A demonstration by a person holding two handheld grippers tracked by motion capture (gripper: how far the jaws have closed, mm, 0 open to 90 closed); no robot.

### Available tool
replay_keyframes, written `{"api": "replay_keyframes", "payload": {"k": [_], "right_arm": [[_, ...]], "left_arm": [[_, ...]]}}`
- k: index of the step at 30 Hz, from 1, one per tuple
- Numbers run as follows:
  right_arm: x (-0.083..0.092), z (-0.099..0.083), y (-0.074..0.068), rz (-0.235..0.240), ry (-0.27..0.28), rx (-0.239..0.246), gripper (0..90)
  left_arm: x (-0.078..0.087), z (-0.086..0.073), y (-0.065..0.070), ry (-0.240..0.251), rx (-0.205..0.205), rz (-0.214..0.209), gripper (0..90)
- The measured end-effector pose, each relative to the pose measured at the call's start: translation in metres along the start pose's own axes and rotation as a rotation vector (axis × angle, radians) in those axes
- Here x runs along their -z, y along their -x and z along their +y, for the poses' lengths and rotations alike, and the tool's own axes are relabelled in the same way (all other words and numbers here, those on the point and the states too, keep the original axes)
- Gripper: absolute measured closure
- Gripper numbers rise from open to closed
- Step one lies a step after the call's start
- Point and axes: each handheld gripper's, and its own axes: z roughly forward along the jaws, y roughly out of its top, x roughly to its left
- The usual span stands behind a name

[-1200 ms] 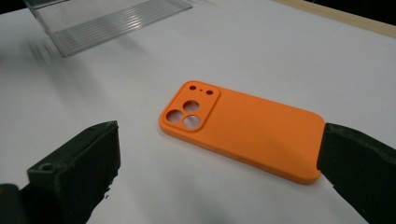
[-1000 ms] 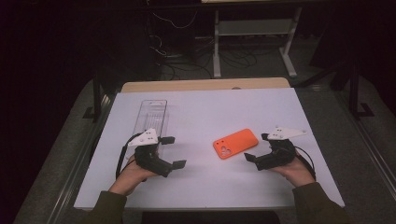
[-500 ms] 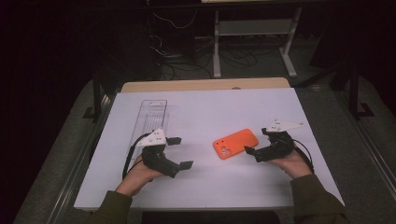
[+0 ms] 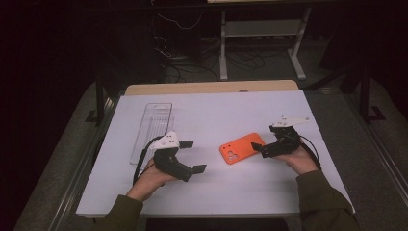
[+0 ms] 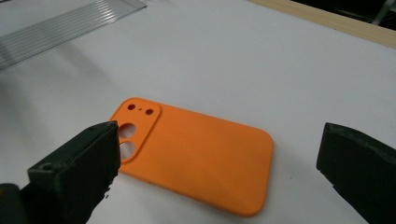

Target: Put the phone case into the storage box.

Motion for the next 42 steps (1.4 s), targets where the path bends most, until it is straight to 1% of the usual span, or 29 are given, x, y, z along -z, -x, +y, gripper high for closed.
{"api": "replay_keyframes", "payload": {"k": [1,2,3,5,13,14,18,19,20,22,23,24,26,27,28,29,30,31,32,33,34,35,36,37,38,39,40,41,42], "right_arm": [[-0.002,0.002,0.002,-0.004,0.003,-0.002,0.0],[-0.002,0.002,0.002,-0.004,0.003,-0.002,0.0],[-0.003,0.005,0.004,-0.006,0.008,-0.014,0.0],[-0.005,0.007,0.007,-0.015,0.010,-0.012,0.0],[-0.009,0.015,0.015,-0.044,0.031,-0.015,0.0],[-0.009,0.015,0.015,-0.044,0.031,-0.015,0.0],[-0.014,0.013,0.018,-0.060,0.023,-0.019,1.2],[-0.017,0.012,0.021,-0.070,0.010,-0.019,2.5],[-0.017,0.012,0.021,-0.070,0.010,-0.019,2.5],[-0.020,0.010,0.024,-0.085,-0.001,-0.037,7.3],[-0.020,0.010,0.024,-0.085,-0.001,-0.037,7.3],[-0.020,0.009,0.026,-0.092,-0.008,-0.044,11.7],[-0.020,0.009,0.027,-0.100,-0.013,-0.044,13.4],[-0.021,0.008,0.028,-0.110,-0.025,-0.061,16.7],[-0.021,0.008,0.028,-0.110,-0.025,-0.061,16.7],[-0.021,0.007,0.030,-0.121,-0.032,-0.075,21.1],[-0.021,0.007,0.030,-0.121,-0.032,-0.075,21.1],[-0.022,0.006,0.031,-0.134,-0.039,-0.077,24.3],[-0.023,0.005,0.032,-0.141,-0.049,-0.082,28.2],[-0.024,0.004,0.033,-0.150,-0.073,-0.096,34.1],[-0.025,0.003,0.034,-0.153,-0.080,-0.100,37.6],[-0.025,0.003,0.034,-0.153,-0.080,-0.100,37.6],[-0.027,0.002,0.036,-0.146,-0.098,-0.114,43.9],[-0.028,0.002,0.038,-0.146,-0.101,-0.114,47.8],[-0.028,0.002,0.038,-0.146,-0.101,-0.114,47.8],[-0.031,0.001,0.039,-0.141,-0.109,-0.122,55.7],[-0.033,0.001,0.039,-0.139,-0.113,-0.127,59.7],[-0.033,0.001,0.039,-0.139,-0.113,-0.127,59.7],[-0.036,0.000,0.041,-0.129,-0.127,-0.120,66.9]], "left_arm": [[-0.003,0.000,0.001,0.005,0.010,-0.003,0.0],[-0.003,0.000,0.001,0.005,0.010,-0.003,0.0],[-0.006,0.001,0.002,0.006,0.011,-0.005,0.0],[-0.008,0.001,0.002,0.000,0.001,-0.010,0.0],[-0.017,-0.002,0.009,-0.006,-0.007,-0.018,0.0],[-0.018,-0.003,0.009,-0.009,-0.017,-0.020,0.0],[-0.020,-0.004,0.012,-0.016,-0.022,-0.033,0.0],[-0.021,-0.004,0.012,-0.017,-0.029,-0.033,0.0],[-0.022,-0.005,0.013,-0.018,-0.025,-0.035,0.0],[-0.023,-0.007,0.013,-0.029,-0.028,-0.039,0.0],[-0.023,-0.007,0.013,-0.029,-0.028,-0.039,0.0],[-0.024,-0.009,0.014,-0.033,-0.030,-0.040,0.0],[-0.024,-0.009,0.015,-0.039,-0.030,-0.042,0.0],[-0.025,-0.009,0.015,-0.043,-0.039,-0.045,0.0],[-0.025,-0.009,0.015,-0.043,-0.039,-0.045,0.0],[-0.026,-0.009,0.015,-0.046,-0.039,-0.048,0.0],[-0.026,-0.010,0.015,-0.046,-0.037,-0.049,0.0],[-0.027,-0.010,0.015,-0.047,-0.038,-0.047,0.0],[-0.027,-0.010,0.015,-0.049,-0.041,-0.048,0.0],[-0.027,-0.010,0.014,-0.048,-0.039,-0.049,0.0],[-0.026,-0.011,0.015,-0.048,-0.030,-0.050,0.0],[-0.026,-0.011,0.015,-0.048,-0.030,-0.050,0.0],[-0.027,-0.012,0.015,-0.045,-0.028,-0.054,0.0],[-0.027,-0.012,0.015,-0.051,-0.026,-0.055,0.0],[-0.027,-0.012,0.015,-0.051,-0.026,-0.055,0.0],[-0.028,-0.012,0.015,-0.053,-0.040,-0.059,0.0],[-0.028,-0.012,0.015,-0.057,-0.045,-0.058,0.0],[-0.028,-0.012,0.015,-0.057,-0.045,-0.058,0.0],[-0.028,-0.012,0.016,-0.055,-0.038,-0.059,0.0]]}}
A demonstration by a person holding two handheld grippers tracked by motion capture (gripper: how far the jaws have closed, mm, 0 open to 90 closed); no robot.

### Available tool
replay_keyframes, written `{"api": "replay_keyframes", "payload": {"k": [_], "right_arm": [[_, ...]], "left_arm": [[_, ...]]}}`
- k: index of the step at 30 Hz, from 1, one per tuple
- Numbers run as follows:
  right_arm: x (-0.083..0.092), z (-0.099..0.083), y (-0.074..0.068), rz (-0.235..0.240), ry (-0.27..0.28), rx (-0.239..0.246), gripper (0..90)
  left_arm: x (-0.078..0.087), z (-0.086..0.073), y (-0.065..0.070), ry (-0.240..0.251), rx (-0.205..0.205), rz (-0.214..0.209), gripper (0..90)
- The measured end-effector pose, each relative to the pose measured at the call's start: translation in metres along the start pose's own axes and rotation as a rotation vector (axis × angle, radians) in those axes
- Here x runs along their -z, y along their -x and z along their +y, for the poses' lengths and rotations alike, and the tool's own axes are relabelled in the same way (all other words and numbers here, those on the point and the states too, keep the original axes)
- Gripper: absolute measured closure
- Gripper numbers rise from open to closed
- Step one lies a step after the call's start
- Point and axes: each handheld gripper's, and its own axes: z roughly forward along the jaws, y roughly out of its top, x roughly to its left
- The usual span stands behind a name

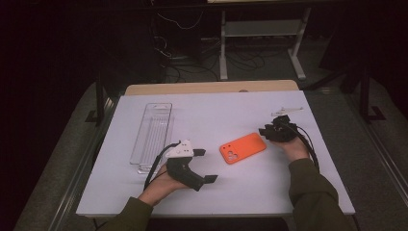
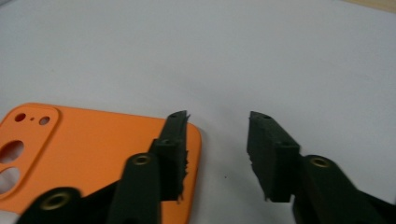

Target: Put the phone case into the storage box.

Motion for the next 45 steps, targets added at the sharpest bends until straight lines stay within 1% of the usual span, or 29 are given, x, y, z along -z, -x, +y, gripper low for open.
{"api": "replay_keyframes", "payload": {"k": [1,2,3,4,5,6,7,9,11,14,15,18,19,21,25,26,27,28,29,30,31,32,33,34,37,40,41,44,45], "right_arm": [[-0.002,0.000,0.000,0.000,-0.005,0.003,70.0],[-0.002,0.000,0.000,0.000,-0.005,0.003,70.0],[-0.005,0.000,0.001,0.003,-0.013,0.016,75.1],[-0.005,0.000,0.001,0.003,-0.013,0.016,75.1],[-0.007,0.000,0.001,0.009,-0.013,0.019,80.4],[-0.007,0.000,0.001,0.009,-0.013,0.019,80.4],[-0.009,0.000,0.002,0.013,-0.019,0.016,84.7],[-0.011,0.000,0.002,0.011,-0.023,0.018,87.7],[-0.012,-0.001,0.003,0.013,-0.038,0.011,88.2],[-0.014,-0.002,0.003,0.016,-0.042,0.010,88.2],[-0.016,-0.003,0.003,0.015,-0.047,0.024,88.3],[-0.018,-0.004,0.002,0.017,-0.053,0.021,88.3],[-0.020,-0.005,0.002,0.017,-0.064,0.034,88.3],[-0.022,-0.005,0.003,0.015,-0.061,0.041,88.4],[-0.024,-0.005,0.002,0.014,-0.065,0.034,88.4],[-0.026,-0.005,0.000,0.011,-0.068,0.031,88.5],[-0.027,-0.005,0.001,0.010,-0.061,0.044,88.5],[-0.027,-0.005,0.001,0.010,-0.061,0.044,88.5],[-0.027,-0.005,-0.002,0.018,-0.061,0.027,88.5],[-0.027,-0.005,-0.002,0.018,-0.061,0.027,88.5],[-0.029,-0.004,-0.003,0.019,-0.052,0.057,88.5],[-0.029,-0.004,-0.003,0.019,-0.052,0.057,88.5],[-0.030,-0.004,-0.006,0.027,-0.053,0.076,88.5],[-0.030,-0.004,-0.006,0.027,-0.053,0.076,88.5],[-0.032,-0.002,-0.014,0.039,-0.054,0.084,88.5],[-0.033,-0.002,-0.016,0.049,-0.050,0.117,88.5],[-0.033,-0.002,-0.018,0.054,-0.056,0.108,88.5],[-0.034,-0.002,-0.021,0.065,-0.052,0.118,88.5],[-0.034,-0.001,-0.024,0.079,-0.058,0.123,88.5]], "left_arm": [[0.000,0.000,0.000,0.000,0.001,-0.001,0.0],[0.000,0.000,0.000,0.000,0.001,-0.001,0.0],[0.000,0.000,-0.001,0.000,-0.003,0.000,0.0],[0.000,0.000,-0.001,0.000,-0.003,0.000,0.0],[0.001,0.000,-0.001,0.003,0.001,0.000,0.0],[0.001,0.000,-0.001,0.004,0.004,0.000,0.0],[0.001,0.000,-0.001,0.003,0.004,0.000,0.0],[0.000,0.000,-0.001,-0.001,-0.001,-0.001,0.0],[0.000,0.000,-0.001,-0.002,0.000,-0.001,0.0],[0.000,0.000,0.000,-0.001,0.005,-0.003,0.0],[0.000,0.000,0.000,-0.001,0.004,-0.004,0.0],[0.000,0.000,0.000,-0.001,0.007,-0.005,0.0],[0.000,0.000,0.000,-0.002,0.009,-0.005,0.0],[0.000,0.000,0.000,-0.001,0.008,-0.005,0.0],[0.000,0.000,-0.001,-0.001,0.005,-0.004,0.0],[0.000,0.000,-0.001,0.000,0.009,-0.005,0.0],[0.000,0.000,-0.001,0.001,0.017,-0.005,0.0],[0.000,0.000,-0.001,0.001,0.017,-0.005,0.0],[0.001,0.000,0.000,0.001,0.018,-0.005,0.0],[0.001,0.000,0.000,0.001,0.018,-0.005,0.0],[0.000,0.000,0.000,0.001,0.025,-0.007,0.0],[0.000,0.000,0.000,0.001,0.022,-0.007,0.0],[0.000,0.000,0.000,0.001,0.015,-0.008,0.0],[0.000,0.000,0.000,0.001,0.015,-0.008,0.0],[0.000,0.000,0.000,-0.001,0.016,-0.011,0.0],[0.000,0.000,0.000,-0.001,0.017,-0.011,0.0],[0.000,0.000,0.000,-0.001,0.017,-0.011,0.0],[0.000,-0.001,0.000,-0.001,0.019,-0.011,0.0],[0.000,-0.001,0.000,-0.003,0.019,-0.011,0.0]]}}
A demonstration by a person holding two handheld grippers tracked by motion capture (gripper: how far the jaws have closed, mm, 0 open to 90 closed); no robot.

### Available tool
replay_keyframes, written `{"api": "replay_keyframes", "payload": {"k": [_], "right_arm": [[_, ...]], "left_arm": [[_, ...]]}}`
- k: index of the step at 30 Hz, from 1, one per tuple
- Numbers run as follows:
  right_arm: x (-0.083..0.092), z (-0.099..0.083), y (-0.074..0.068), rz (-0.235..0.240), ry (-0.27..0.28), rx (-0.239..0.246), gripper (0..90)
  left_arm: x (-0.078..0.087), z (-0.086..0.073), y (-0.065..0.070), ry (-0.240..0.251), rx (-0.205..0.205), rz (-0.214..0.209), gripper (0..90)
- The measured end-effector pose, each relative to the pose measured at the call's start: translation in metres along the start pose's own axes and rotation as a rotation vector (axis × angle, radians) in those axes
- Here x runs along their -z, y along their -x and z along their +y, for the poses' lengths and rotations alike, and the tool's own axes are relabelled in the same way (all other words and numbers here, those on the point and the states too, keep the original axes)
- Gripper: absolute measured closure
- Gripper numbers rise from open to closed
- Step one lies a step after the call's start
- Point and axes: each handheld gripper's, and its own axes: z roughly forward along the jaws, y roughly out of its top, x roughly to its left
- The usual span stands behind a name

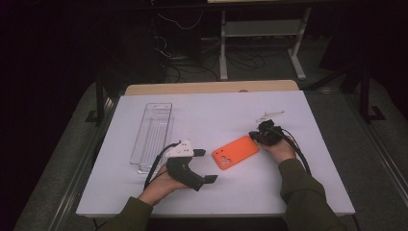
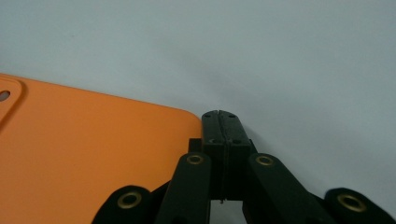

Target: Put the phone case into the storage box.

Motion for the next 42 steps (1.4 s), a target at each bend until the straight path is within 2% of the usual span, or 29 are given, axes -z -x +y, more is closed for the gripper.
{"api": "replay_keyframes", "payload": {"k": [9,13,16,22,29,30,32,33,34,35,36,37,38,40,41,42], "right_arm": [[-0.005,0.005,-0.016,0.050,-0.007,0.032,88.6],[-0.009,0.010,-0.029,0.078,-0.016,0.074,88.5],[-0.011,0.012,-0.037,0.097,-0.018,0.081,88.6],[-0.014,0.016,-0.051,0.122,-0.027,0.130,88.6],[-0.012,0.017,-0.051,0.115,-0.019,0.118,88.4],[-0.007,0.018,-0.048,0.112,0.007,0.107,86.6],[-0.001,0.020,-0.046,0.115,0.026,0.087,80.0],[-0.001,0.020,-0.046,0.115,0.026,0.087,80.0],[0.007,0.019,-0.045,0.109,0.043,0.070,73.3],[0.007,0.019,-0.045,0.109,0.043,0.070,73.3],[0.015,0.018,-0.042,0.100,0.067,0.060,66.9],[0.015,0.018,-0.042,0.100,0.067,0.060,66.9],[0.024,0.016,-0.040,0.094,0.086,0.052,58.0],[0.033,0.014,-0.039,0.092,0.094,0.038,53.6],[0.033,0.014,-0.039,0.092,0.094,0.038,53.6],[0.037,0.013,-0.038,0.083,0.104,0.046,49.5]], "left_arm": [[-0.001,0.000,0.001,0.003,0.006,0.000,0.0],[0.000,0.000,0.000,-0.003,0.003,0.000,0.0],[0.000,0.000,0.000,-0.002,0.005,0.000,0.0],[-0.001,0.000,0.000,-0.004,0.004,0.001,0.0],[-0.001,0.000,-0.001,-0.010,-0.005,0.000,0.0],[-0.002,-0.001,-0.001,-0.007,0.002,0.001,0.0],[-0.002,-0.001,-0.001,-0.005,0.003,0.001,0.0],[-0.002,-0.001,-0.001,-0.005,0.004,0.002,0.0],[-0.002,-0.001,-0.001,-0.007,0.003,0.003,0.0],[-0.002,-0.001,-0.001,-0.007,0.003,0.003,0.0],[-0.001,-0.001,-0.001,-0.007,0.004,0.005,0.0],[-0.001,-0.001,-0.001,-0.007,0.004,0.005,0.0],[-0.001,-0.001,-0.001,-0.007,0.008,0.006,0.0],[0.000,-0.001,-0.002,-0.011,0.004,0.005,0.0],[0.000,-0.001,-0.002,-0.012,0.002,0.007,0.0],[0.000,-0.001,-0.003,-0.012,0.002,0.009,0.0]]}}
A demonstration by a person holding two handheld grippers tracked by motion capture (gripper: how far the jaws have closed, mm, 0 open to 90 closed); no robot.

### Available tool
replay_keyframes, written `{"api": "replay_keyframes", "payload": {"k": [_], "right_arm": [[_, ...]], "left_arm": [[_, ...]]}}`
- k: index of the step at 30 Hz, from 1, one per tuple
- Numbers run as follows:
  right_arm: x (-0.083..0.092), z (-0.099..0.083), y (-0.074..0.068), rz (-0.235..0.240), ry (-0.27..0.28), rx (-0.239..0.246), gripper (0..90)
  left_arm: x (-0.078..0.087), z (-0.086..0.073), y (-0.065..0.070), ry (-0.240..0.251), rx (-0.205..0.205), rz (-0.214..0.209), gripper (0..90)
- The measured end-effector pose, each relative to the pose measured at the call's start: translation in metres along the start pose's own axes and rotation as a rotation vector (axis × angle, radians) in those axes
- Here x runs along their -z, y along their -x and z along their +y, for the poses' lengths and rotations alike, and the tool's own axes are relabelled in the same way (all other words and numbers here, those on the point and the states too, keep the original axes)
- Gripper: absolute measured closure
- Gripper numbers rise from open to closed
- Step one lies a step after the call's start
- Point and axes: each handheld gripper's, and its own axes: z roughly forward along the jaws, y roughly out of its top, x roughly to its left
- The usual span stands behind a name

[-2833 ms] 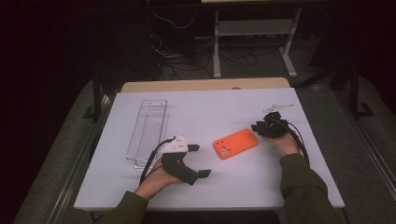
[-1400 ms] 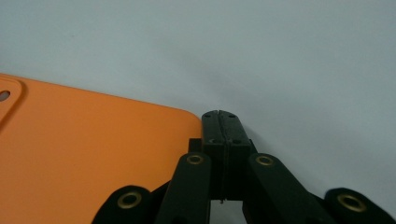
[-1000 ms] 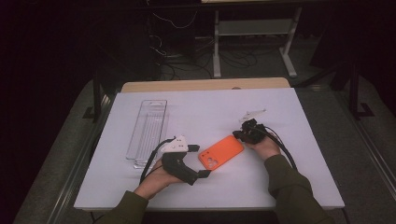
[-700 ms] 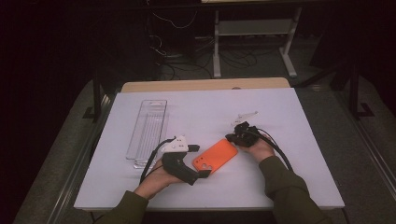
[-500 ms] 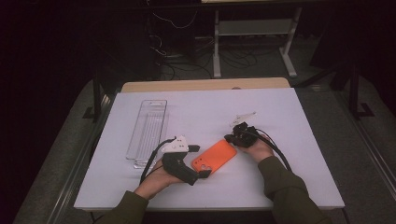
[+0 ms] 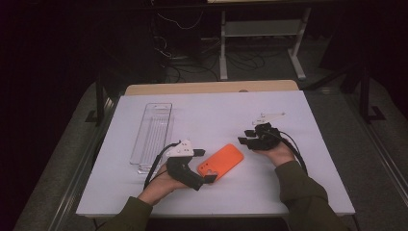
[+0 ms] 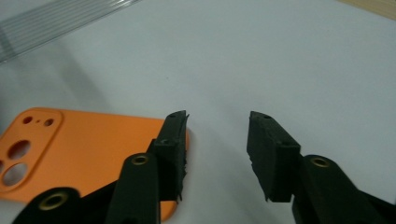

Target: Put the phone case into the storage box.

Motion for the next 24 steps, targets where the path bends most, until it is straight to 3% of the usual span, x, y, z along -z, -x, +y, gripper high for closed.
{"api": "replay_keyframes", "payload": {"k": [4,7,9,11,13,18,21,24], "right_arm": [[0.013,-0.007,-0.003,-0.014,0.011,-0.020,35.7],[0.023,-0.015,-0.008,-0.053,0.021,-0.032,23.8],[0.025,-0.017,-0.009,-0.052,0.032,-0.040,21.2],[0.034,-0.023,-0.014,-0.049,0.058,-0.053,12.7],[0.036,-0.025,-0.016,-0.052,0.061,-0.052,12.1],[0.047,-0.037,-0.023,-0.058,0.080,-0.042,0.0],[0.055,-0.047,-0.029,-0.081,0.103,-0.018,0.0],[0.059,-0.054,-0.032,-0.070,0.117,-0.021,0.0]], "left_arm": [[0.000,0.000,0.000,0.002,0.005,0.002,0.0],[0.001,0.000,0.000,0.004,0.006,0.004,0.0],[0.001,0.000,0.000,0.002,0.005,0.004,0.0],[0.001,-0.001,-0.001,0.003,0.007,0.006,0.0],[0.001,-0.001,-0.001,0.002,0.007,0.007,0.0],[0.001,-0.001,-0.001,0.002,0.007,0.008,0.0],[0.002,-0.001,-0.001,0.001,0.006,0.009,0.0],[0.002,-0.001,-0.002,0.002,0.006,0.011,0.0]]}}
